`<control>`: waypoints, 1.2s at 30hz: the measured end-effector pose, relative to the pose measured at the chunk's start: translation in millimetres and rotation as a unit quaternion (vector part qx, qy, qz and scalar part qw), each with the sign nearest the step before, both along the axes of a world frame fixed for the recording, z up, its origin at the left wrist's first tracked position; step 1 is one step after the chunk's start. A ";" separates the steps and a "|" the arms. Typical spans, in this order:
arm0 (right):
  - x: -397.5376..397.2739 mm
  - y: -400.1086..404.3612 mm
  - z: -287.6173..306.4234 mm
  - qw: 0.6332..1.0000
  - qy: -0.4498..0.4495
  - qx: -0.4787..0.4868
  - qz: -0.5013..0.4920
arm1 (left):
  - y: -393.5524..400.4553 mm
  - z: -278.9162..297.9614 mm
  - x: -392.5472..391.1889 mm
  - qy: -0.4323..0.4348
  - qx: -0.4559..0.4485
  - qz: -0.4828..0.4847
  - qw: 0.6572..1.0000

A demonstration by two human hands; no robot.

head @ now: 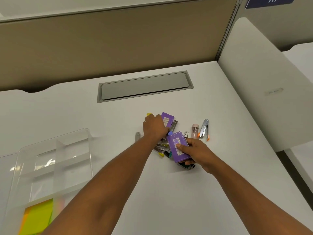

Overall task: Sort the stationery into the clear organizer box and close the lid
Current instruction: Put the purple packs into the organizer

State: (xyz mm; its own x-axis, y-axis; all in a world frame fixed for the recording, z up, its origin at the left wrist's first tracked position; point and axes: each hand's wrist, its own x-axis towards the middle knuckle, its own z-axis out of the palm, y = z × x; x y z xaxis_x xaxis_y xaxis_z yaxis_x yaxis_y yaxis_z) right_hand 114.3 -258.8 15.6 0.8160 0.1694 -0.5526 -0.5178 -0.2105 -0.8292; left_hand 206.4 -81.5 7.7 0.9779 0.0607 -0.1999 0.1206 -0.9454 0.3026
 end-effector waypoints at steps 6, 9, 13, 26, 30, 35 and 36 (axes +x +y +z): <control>-2.3 2.9 2.9 1.000 -0.010 -0.002 -0.004 | 5.7 4.3 -2.2 -0.025 -0.114 0.030 0.993; -5.9 5.9 6.8 1.000 -0.015 0.000 -0.006 | 8.4 7.0 -9.9 -0.053 -0.171 0.046 0.983; -10.0 10.4 14.2 1.000 -0.017 0.011 -0.014 | 16.6 12.6 -22.7 -0.043 -0.308 0.115 0.943; -23.4 67.5 41.1 0.990 -0.078 0.086 -0.085 | 64.3 29.9 -74.9 -0.007 -0.488 0.225 0.843; -31.3 95.2 46.0 0.987 -0.090 0.100 -0.083 | 89.6 34.8 -89.5 -0.012 -0.529 0.215 0.821; -42.6 133.6 49.1 0.988 -0.110 0.059 -0.093 | 125.0 40.2 -112.0 0.009 -0.572 0.205 0.794; -44.4 141.9 49.7 0.989 -0.117 0.038 -0.086 | 132.0 40.8 -116.9 0.015 -0.574 0.205 0.793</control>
